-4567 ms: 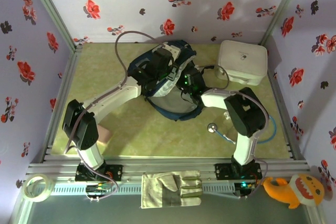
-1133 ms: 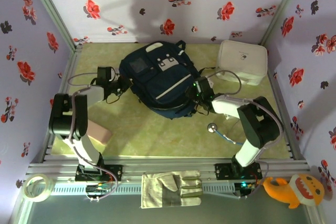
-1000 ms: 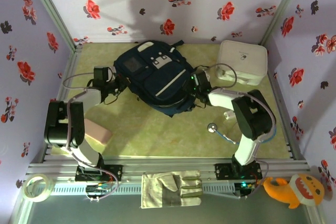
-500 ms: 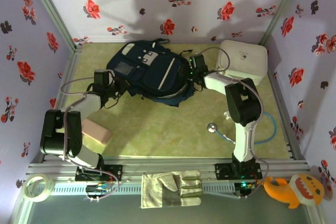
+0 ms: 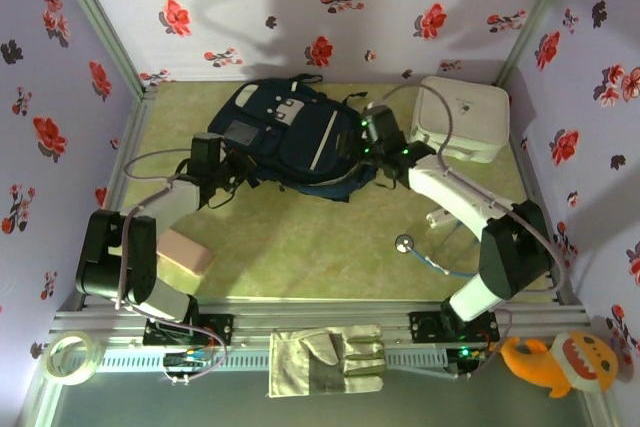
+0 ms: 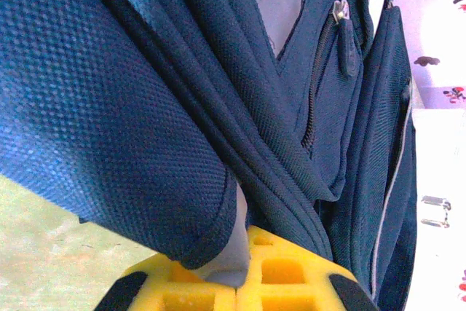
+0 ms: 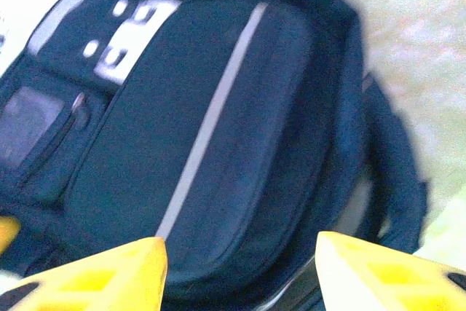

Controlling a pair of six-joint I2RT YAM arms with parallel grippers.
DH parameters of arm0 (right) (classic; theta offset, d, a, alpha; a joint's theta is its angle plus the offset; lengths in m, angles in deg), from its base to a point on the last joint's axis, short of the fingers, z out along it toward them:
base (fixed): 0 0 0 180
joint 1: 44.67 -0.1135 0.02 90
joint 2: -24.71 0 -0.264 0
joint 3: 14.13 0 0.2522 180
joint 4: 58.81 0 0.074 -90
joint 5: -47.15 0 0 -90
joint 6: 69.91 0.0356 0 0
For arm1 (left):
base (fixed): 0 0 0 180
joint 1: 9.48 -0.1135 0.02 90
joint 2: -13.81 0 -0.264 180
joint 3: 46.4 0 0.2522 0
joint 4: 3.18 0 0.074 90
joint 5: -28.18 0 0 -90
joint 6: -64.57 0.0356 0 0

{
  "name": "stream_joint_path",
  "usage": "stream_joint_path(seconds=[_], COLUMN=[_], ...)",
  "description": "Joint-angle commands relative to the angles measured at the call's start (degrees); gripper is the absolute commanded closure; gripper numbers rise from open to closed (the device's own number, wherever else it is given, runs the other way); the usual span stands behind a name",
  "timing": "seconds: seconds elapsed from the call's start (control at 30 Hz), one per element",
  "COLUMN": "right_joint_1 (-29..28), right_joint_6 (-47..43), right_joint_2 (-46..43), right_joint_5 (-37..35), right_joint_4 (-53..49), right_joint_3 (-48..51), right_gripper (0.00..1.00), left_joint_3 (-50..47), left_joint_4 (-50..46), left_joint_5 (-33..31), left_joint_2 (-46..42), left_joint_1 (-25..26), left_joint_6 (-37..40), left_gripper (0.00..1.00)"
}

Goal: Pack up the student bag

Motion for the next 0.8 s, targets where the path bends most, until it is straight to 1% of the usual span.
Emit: stream_joint_path(seconds=[0.0,0.03,0.17,0.3,0.37,0.43,0.6,0.7,0.77], right_joint_1=[-6.3,-8.4,-17.22,-21.47,-21.96,-21.95,-21.92,-21.6,-21.1], right_joint_6=[1.34,2.15,3.82,4.66,4.69,4.36,4.11,5.55,6.21], right_joint_2=[-0.99,-0.84,0.83,5.17,7.76,9.64,12.66,14.06,15.17], right_joint_5=[-2.54,-3.02,-6.52,-7.22,-6.22,-5.87,-8.41,-11.6,-12.33], right_joint_4=[-3.4,-3.0,2.19,5.47,5.53,5.55,5.58,5.95,6.09], right_joint_3=[1.55,1.72,2.83,1.85,0.39,-0.66,-2.5,-3.11,-3.91], right_gripper=[0.47,0.49,0.54,0.6,0.64,0.65,0.64,0.62,0.62], left_joint_3=[3.35,3.46,3.69,3.99,4.25,4.48,4.52,4.39,4.42], left_joint_4=[0.85,0.63,0.65,0.96,1.0,1.05,1.0,0.74,0.72], left_joint_5=[2.34,1.84,-0.09,-0.58,-0.54,-0.56,-0.54,-0.54,-0.58], left_joint_2=[-2.32,-2.47,-2.76,-3.02,-3.1,-3.2,-3.79,-4.27,-4.48], left_joint_1=[2.35,2.69,4.27,5.29,5.63,6.01,6.09,6.11,6.13], left_joint_6=[-0.52,-0.73,-1.79,-2.21,-2.2,-2.11,-2.03,-1.85,-1.85], left_gripper=[1.0,1.0,1.0,1.0,1.0,1.0,1.0,1.0,1.0])
